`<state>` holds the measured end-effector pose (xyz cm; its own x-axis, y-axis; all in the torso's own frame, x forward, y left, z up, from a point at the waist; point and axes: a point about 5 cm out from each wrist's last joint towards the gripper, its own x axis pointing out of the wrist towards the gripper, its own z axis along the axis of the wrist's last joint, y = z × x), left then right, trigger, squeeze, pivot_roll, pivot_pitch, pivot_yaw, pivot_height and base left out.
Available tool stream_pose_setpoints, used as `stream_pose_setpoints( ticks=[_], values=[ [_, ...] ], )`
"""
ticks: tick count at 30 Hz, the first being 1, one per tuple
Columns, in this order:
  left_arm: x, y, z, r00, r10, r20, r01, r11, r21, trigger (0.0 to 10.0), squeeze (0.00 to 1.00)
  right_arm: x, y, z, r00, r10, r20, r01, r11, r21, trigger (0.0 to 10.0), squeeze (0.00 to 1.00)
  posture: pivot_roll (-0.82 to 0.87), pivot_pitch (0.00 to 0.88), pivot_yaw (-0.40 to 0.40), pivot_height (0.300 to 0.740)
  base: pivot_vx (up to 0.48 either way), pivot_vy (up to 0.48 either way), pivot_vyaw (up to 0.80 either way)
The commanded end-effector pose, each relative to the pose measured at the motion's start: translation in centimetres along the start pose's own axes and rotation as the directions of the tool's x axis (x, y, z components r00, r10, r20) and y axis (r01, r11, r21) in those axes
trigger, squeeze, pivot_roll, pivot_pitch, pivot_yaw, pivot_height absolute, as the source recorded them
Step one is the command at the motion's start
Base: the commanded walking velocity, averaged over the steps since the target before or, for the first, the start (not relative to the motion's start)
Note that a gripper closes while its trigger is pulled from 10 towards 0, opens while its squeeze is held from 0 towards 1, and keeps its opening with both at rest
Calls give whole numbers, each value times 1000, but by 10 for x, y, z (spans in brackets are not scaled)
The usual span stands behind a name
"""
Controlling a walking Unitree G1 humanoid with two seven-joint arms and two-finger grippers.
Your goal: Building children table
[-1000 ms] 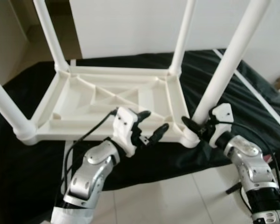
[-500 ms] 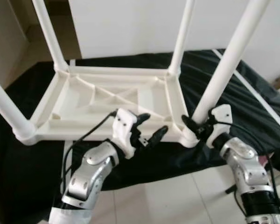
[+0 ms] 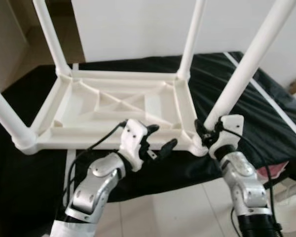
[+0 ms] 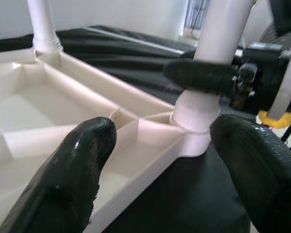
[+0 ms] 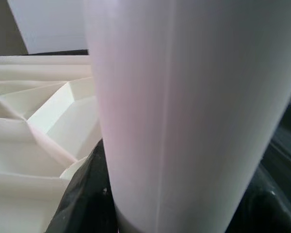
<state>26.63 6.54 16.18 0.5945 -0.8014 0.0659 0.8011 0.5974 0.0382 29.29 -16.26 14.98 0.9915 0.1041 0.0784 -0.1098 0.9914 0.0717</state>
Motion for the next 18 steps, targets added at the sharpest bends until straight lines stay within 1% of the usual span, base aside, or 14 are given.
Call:
stream_pose_setpoints(
  ticks=[1, 3, 4, 7, 8, 10, 15, 16, 17, 18],
  values=[
    [2, -1, -3, 1000, 0, -11, 1, 1000, 21, 10000, 0, -5, 1, -18, 996, -29, -85, 33, 998, 54, 10000, 0, -27, 46, -51, 740, 0, 0, 0],
    [3, -1, -4, 1000, 6, -11, -5, 1000, 22, 10000, 0, -5, 1, -18, 995, -45, -84, 50, 997, 59, 10000, 0, -29, 42, -52, 740, 0, 0, 0],
    [4, 0, -4, 1000, 22, -9, -22, 999, 32, 10000, 0, -6, 3, -18, 994, -76, -82, 81, 995, 65, 10000, 0, -28, 40, -54, 740, 0, 0, 0],
    [8, 3, -3, 997, 78, 1, -77, 993, 85, 10000, 0, -6, 7, -15, 985, -161, -62, 165, 985, 59, 10000, 0, -21, 28, -63, 740, 0, 0, 0],
    [8, 3, -3, 997, 78, 1, -77, 993, 85, 10000, 0, -6, 7, -15, 985, -161, -62, 165, 985, 59, 10000, 0, -21, 28, -63, 740, 0, 0, 0],
    [8, 4, -3, 996, 90, 8, -91, 992, 89, 10000, 0, -7, 8, -14, 978, -202, -54, 204, 978, 52, 10000, 0, -19, 24, -65, 740, 0, 0, 0],
    [7, 4, -4, 997, 79, 6, -79, 991, 112, 10000, 0, -8, 10, -15, 966, -253, -57, 257, 964, 68, 10000, 0, -11, 16, -65, 740, 0, 0, 0],
    [8, 3, -4, 997, 76, 5, -77, 990, 120, 10000, 0, -7, 13, -16, 963, -263, -60, 268, 960, 79, 10000, 0, -14, 10, -56, 740, 0, 0, 0],
    [8, 2, -4, 998, 64, 3, -64, 992, 112, 10000, 0, -6, 16, -15, 964, -260, -54, 264, 960, 90, 10000, 424, -15, 7, -53, 740, 0, 0, 0],
    [9, 1, -5, 998, 55, 2, -55, 993, 105, 10000, 0, -6, 17, -14, 966, -256, -49, 259, 961, 97, 10000, 424, -15, 7, -53, 740, 0, 0, 0]
  ],
)
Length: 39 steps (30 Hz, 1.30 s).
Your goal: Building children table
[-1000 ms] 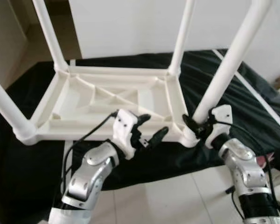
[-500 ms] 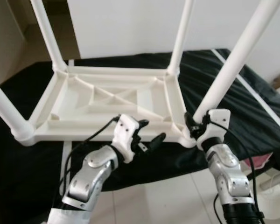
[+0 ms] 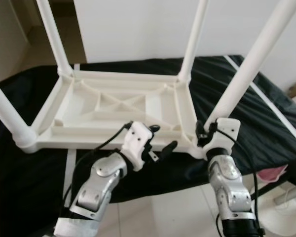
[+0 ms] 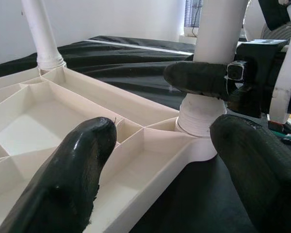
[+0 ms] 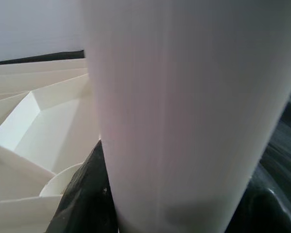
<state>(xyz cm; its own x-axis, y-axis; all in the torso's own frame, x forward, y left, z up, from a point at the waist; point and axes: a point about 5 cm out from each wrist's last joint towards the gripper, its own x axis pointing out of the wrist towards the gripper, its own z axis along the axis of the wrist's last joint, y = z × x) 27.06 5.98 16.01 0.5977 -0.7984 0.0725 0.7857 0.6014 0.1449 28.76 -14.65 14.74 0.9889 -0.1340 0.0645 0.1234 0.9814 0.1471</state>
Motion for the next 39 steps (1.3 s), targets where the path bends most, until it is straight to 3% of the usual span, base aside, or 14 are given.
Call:
stream_pose_setpoints(
  ticks=[1, 5, 11, 12, 15, 16, 17, 19, 22, 24, 31, 34, 37, 39],
  values=[
    [3, 0, -4, 999, 52, -14, -52, 999, -4, 10000, 0, -3, 0, -10, 999, -16, -50, 17, 999, 34, 10000, 1000, -18, 4, -50, 740, 0, 0, 0],
    [5, 1, -6, 998, 52, -28, -52, 999, 4, 10000, 0, -4, -1, -10, 999, -12, -49, 14, 999, 38, 10000, 1000, -18, 0, -50, 740, 0, 0, 0],
    [10, 4, -5, 999, 35, -27, -37, 998, -56, 10000, 0, -8, -7, -10, 998, 39, -49, -38, 999, 16, 10000, 1000, -24, 0, -50, 740, 0, 0, 0],
    [9, 3, -5, 999, 28, -28, -29, 999, -45, 10000, 0, -9, -10, -10, 996, 79, -48, -79, 997, -10, 10000, 902, -25, 0, -51, 740, 0, 0, 0],
    [8, 3, -6, 999, 24, -30, -25, 999, -37, 10000, 0, -9, -12, -9, 993, 105, -46, -106, 994, -26, 10000, 902, -25, 0, -51, 740, 0, 0, 0],
    [7, 3, -7, 999, 21, -38, -23, 999, -44, 10000, 0, -9, -14, -8, 990, 133, -41, -135, 990, -34, 10000, 592, -25, 0, -51, 740, 0, 0, 0],
    [3, 4, -10, 998, 18, -54, -21, 999, -48, 10000, 0, -9, -14, -2, 965, 263, -19, -263, 964, -46, 10000, 0, -25, 0, -51, 740, 0, 0, 0],
    [2, 4, -10, 998, 15, -58, -17, 999, -39, 10000, 0, -9, -15, 1, 951, 310, -3, -310, 949, -61, 10000, 0, -23, 0, -51, 740, 0, 0, 0],
    [1, 3, -11, 997, 10, -73, -10, 1000, 3, 10000, 0, -5, -20, 5, 930, 367, 10, -362, 920, -151, 10000, 0, -17, 0, -53, 740, 0, 0, 0],
    [2, 4, -12, 996, 11, -83, -10, 1000, 16, 10000, 0, -1, -23, 3, 908, 417, -38, -418, 902, -109, 10000, 0, -14, 0, -53, 740, 0, 0, 0],
    [2, 2, -10, 996, -7, -87, 9, 1000, 24, 10000, 0, 9, -35, 4, 859, 502, -98, -511, 853, -108, 10000, 0, -1, 0, -50, 740, 0, 0, 0],
    [1, -1, -10, 994, -33, -100, 36, 999, 33, 10000, 0, 13, -39, 4, 812, 571, -120, -583, 799, -146, 10000, 0, -1, 0, -44, 740, 0, 0, 0],
    [0, -3, -11, 992, -50, -111, 55, 998, 41, 10000, 0, 13, -40, 4, 800, 586, -131, -601, 778, -185, 10000, 0, -1, 0, -44, 740, 0, 0, 0],
    [0, -10, -14, 984, -112, -140, 122, 991, 61, 10000, 0, 14, -40, 2, 751, 638, -170, -660, 717, -225, 10000, 0, 0, 1, -45, 740, 0, 0, 0]
  ],
)
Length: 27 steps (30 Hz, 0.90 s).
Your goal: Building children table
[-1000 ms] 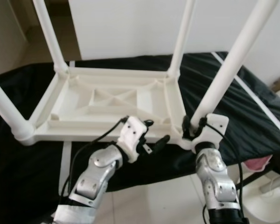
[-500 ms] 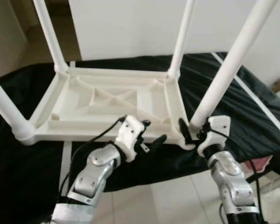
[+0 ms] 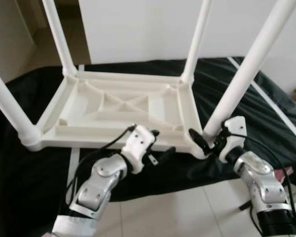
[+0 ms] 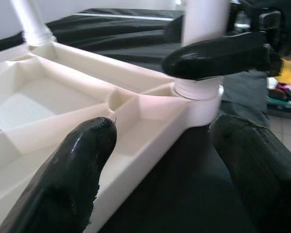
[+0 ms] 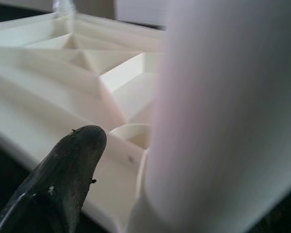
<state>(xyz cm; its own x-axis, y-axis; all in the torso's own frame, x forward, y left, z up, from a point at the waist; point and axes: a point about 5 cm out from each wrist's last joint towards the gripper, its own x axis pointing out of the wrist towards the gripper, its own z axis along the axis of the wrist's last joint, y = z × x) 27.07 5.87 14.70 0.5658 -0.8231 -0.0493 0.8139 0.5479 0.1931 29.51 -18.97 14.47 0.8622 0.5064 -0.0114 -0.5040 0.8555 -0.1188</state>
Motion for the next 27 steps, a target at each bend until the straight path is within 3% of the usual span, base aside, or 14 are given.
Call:
stream_pose_setpoints(
  ticks=[1, 3, 6, 11, 12, 13, 24, 26, 27],
  values=[
    [1, -7, -1, 998, -56, -23, 57, 998, 23, 10000, 0, 2, 1, 0, 999, 51, -8, -51, 998, -42, 10000, 0, 0, 1, -45, 740, 0, 0, 0],
    [3, -13, -2, 994, -98, -42, 100, 994, 43, 10000, 0, 2, 0, -1, 986, 161, -49, -162, 986, -36, 10000, 0, -2, 9, -41, 740, 0, 0, 0],
    [6, -16, 0, 993, -110, -43, 112, 993, 40, 10000, 0, 1, -2, 0, 968, 237, -78, -242, 968, -66, 10000, 0, -2, 12, -39, 740, 0, 0, 0],
    [7, -19, 1, 992, -121, -41, 123, 992, 43, 10000, 0, 0, -8, 0, 952, 282, -118, -293, 952, -92, 10000, 0, 0, 14, -39, 740, 0, 0, 0],
    [7, -19, 2, 991, -126, -41, 128, 991, 48, 10000, 0, -1, -10, 0, 945, 300, -132, -314, 943, -106, 7647, 0, 3, 13, -41, 740, 0, 0, 0],
    [8, -19, 2, 992, -123, -41, 125, 991, 53, 10000, 0, -2, -13, 0, 942, 306, -140, -322, 940, -109, 0, 0, 3, 13, -41, 740, 0, 0, 0],
    [12, -15, 1, 993, -98, -59, 103, 992, 80, 10000, 0, -9, -14, -9, 933, 322, -164, -339, 936, -92, 0, 0, 0, 10, -40, 740, 0, 0, 0],
    [14, -13, 2, 996, -80, -50, 84, 992, 90, 10000, 0, -10, -12, -11, 928, 322, -186, -338, 939, -62, 10000, 0, -3, 8, -39, 740, 0, 0, 0],
    [15, -11, -1, 996, -57, -66, 64, 993, 103, 10000, 0, -10, -12, -10, 935, 307, -179, -320, 946, -51, 10000, 0, -5, 10, -41, 740, 0, 0, 0]
  ],
)
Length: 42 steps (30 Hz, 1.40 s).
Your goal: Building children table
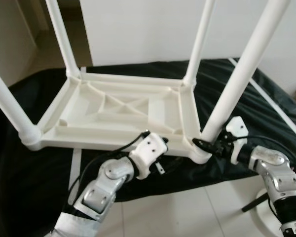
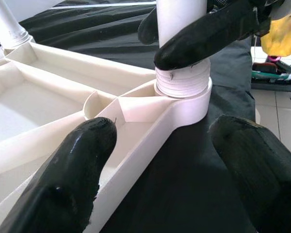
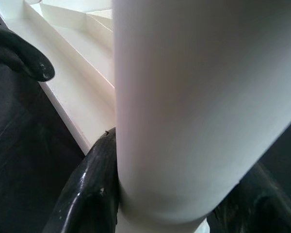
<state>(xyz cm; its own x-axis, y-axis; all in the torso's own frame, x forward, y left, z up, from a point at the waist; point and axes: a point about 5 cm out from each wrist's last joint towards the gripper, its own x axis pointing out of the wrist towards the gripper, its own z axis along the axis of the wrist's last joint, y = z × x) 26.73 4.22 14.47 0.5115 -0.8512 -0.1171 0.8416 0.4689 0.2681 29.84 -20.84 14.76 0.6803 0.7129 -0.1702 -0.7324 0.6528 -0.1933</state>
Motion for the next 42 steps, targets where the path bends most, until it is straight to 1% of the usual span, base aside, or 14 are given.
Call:
stream_pose_setpoints(
  ticks=[1, 5, 11, 16, 22, 24, 25, 29, 32, 33, 34, 36, 40, 42],
  values=[
    [3, 3, -4, 999, 31, -32, -30, 999, 30, 10000, 0, 1, 9, -9, 999, 14, -44, -13, 999, 39, 10000, 0, -7, 10, -41, 740, 0, 0, 0],
    [3, 8, -12, 994, 71, -81, -66, 996, 58, 10000, 0, 3, 12, -7, 999, -50, -22, 51, 998, 33, 10000, 0, -11, 10, -42, 740, 0, 0, 0],
    [2, 8, -11, 996, 79, -51, -76, 996, 55, 10000, 0, 6, 14, -8, 991, -136, -4, 136, 988, 74, 10000, 0, -20, 13, -51, 740, 0, 0, 0],
    [5, 13, -15, 984, 160, -74, -152, 983, 102, 10000, 0, 4, 17, -8, 946, -323, 28, 318, 940, 126, 10000, 0, -22, 12, -54, 740, 0, 0, 0],
    [4, 13, -18, 983, 165, -75, -155, 980, 121, 10000, 0, 2, 23, -14, 900, -437, 7, 432, 891, 141, 10000, 0, -25, 11, -53, 740, 0, 0, 0],
    [3, 15, -19, 984, 160, -84, -149, 981, 123, 10000, 0, 2, 27, -17, 850, -526, -17, 522, 839, 150, 10000, 0, -35, 15, -46, 740, 0, 0, 0],
    [3, 15, -19, 984, 160, -84, -149, 981, 123, 10000, 0, 2, 27, -17, 850, -526, -17, 522, 839, 150, 10000, 0, -35, 15, -46, 740, 0, 0, 0],
    [5, 19, -21, 979, 180, -95, -165, 975, 148, 10000, 0, 6, 36, -23, 708, -701, -89, 702, 685, 194, 10000, 0, -38, 17, -44, 740, 0, 0, 0],
    [5, 20, -21, 977, 189, -94, -174, 974, 146, 10000, 0, 8, 41, -27, 656, -744, -126, 753, 632, 182, 10000, 0, -38, 18, -43, 740, 0, 0, 0],
    [5, 21, -21, 976, 198, -89, -183, 971, 151, 10000, 0, 9, 47, -33, 600, -781, -172, 799, 572, 187, 10000, 0, -34, 17, -46, 740, 0, 0, 0],
    [5, 21, -21, 976, 198, -89, -183, 971, 151, 10000, 0, 9, 47, -33, 600, -781, -172, 799, 572, 187, 10000, 0, -34, 17, -46, 740, 0, 0, 0],
    [5, 22, -20, 974, 215, -71, -201, 964, 174, 10000, 0, 15, 56, -39, 533, -816, -225, 844, 496, 203, 10000, 0, -29, 18, -48, 740, 0, 0, 0],
    [7, 23, -18, 974, 219, -57, -206, 962, 178, 10000, 0, 24, 62, -34, 523, -823, -221, 846, 470, 251, 10000, 0, -30, 20, -44, 740, 0, 0, 0],
    [7, 22, -18, 976, 210, -57, -196, 964, 181, 10000, 0, 25, 63, -32, 527, -823, -211, 842, 473, 259, 10000, 0, -31, 21, -45, 740, 0, 0, 0]
  ],
)
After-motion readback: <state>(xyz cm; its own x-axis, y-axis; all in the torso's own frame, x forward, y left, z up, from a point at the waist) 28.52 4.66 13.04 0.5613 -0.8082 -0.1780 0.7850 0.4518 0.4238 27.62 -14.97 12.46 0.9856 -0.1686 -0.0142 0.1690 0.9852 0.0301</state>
